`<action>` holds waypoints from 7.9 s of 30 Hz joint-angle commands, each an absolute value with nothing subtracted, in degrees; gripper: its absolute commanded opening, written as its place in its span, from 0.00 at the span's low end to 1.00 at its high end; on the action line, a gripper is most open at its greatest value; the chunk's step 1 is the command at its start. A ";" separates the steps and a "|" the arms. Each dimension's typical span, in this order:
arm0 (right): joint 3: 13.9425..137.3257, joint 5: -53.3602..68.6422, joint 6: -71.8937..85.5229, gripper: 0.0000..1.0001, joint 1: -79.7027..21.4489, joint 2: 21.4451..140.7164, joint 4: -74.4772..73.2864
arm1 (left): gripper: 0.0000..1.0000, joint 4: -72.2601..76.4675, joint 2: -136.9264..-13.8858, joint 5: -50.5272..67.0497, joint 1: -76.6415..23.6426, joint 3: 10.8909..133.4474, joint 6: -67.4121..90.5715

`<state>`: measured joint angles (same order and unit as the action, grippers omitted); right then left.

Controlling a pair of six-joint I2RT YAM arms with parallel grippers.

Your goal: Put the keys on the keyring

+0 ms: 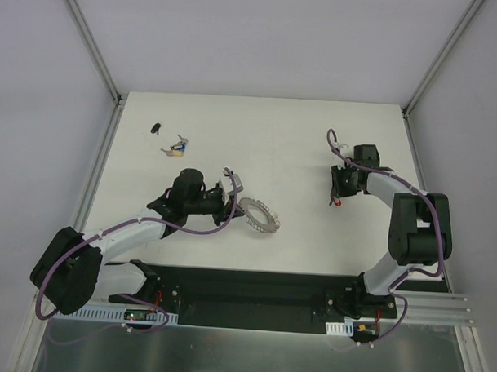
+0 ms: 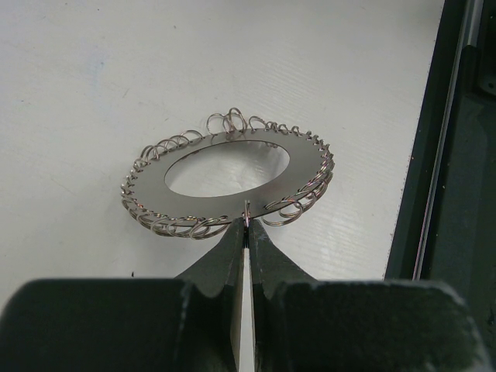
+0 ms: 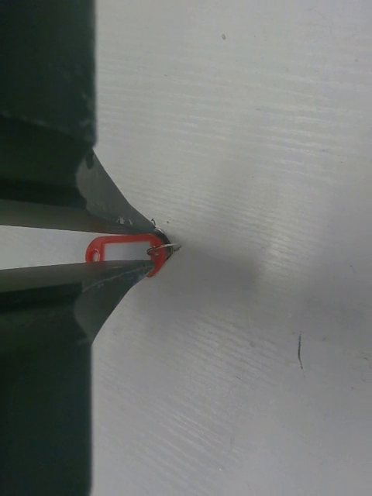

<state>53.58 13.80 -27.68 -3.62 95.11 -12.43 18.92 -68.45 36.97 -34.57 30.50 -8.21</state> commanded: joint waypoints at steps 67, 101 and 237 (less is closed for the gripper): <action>62.92 21.80 -33.57 0.01 -30.14 60.65 -32.78 | 0.00 14.68 -70.66 56.93 -34.10 45.51 -26.98; 64.25 10.64 -36.56 0.01 -47.81 56.07 -30.15 | 0.00 28.83 -76.64 65.30 -36.56 52.21 -7.82; 66.80 8.79 -30.32 0.01 -48.34 58.62 -31.82 | 0.00 32.08 -78.31 66.80 -37.35 53.17 -7.12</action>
<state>64.07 8.36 -31.14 -48.73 59.61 -32.29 28.21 -78.65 64.31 -36.82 50.98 -6.68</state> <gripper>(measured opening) 0.017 0.009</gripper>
